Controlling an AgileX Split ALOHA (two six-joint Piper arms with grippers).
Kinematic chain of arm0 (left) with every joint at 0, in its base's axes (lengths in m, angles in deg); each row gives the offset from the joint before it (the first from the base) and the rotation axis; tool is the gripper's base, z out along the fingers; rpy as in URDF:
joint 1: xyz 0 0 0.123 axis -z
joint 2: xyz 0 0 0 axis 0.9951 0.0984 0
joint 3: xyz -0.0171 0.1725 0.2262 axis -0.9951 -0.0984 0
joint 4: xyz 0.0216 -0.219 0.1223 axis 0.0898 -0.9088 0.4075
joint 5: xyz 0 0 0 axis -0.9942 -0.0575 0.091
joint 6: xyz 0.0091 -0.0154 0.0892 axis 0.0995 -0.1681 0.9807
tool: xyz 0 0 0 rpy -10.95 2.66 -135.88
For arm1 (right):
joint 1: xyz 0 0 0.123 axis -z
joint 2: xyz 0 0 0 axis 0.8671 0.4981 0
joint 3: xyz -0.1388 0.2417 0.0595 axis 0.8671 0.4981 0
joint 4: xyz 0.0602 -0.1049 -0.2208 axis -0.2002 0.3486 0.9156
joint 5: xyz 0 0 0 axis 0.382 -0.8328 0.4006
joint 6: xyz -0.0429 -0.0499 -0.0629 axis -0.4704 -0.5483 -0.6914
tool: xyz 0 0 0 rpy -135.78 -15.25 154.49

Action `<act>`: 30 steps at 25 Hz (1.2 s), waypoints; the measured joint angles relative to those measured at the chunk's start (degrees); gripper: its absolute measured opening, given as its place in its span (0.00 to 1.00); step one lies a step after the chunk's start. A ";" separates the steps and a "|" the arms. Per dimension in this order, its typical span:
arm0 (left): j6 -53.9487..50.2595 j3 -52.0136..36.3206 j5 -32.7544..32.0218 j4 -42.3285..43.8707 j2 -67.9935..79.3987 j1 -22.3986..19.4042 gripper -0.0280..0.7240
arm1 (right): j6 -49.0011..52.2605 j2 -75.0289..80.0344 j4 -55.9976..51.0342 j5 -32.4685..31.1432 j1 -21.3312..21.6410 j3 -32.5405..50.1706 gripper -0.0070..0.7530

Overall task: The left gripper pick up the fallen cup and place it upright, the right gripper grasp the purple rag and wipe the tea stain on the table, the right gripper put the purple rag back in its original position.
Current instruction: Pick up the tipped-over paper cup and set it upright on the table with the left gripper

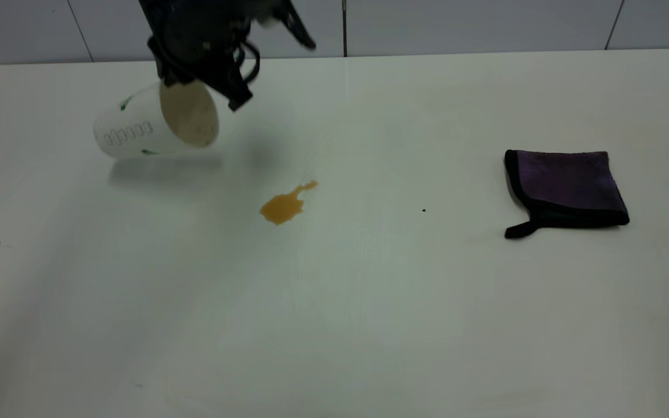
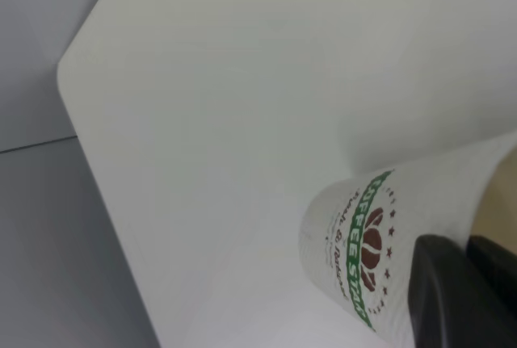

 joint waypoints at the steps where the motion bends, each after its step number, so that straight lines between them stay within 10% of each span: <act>1: 3.68 2.10 0.00 -4.24 -1.70 -0.96 0.03 | 0.00 0.00 0.00 0.00 0.00 0.00 0.32; 11: 37.25 13.16 -2.98 -50.89 -5.88 -15.73 0.03 | 0.00 0.00 0.00 0.00 0.00 0.00 0.32; 30: 60.29 13.36 -1.28 -83.76 4.93 -31.92 0.03 | 0.00 0.00 0.00 0.00 0.00 0.00 0.32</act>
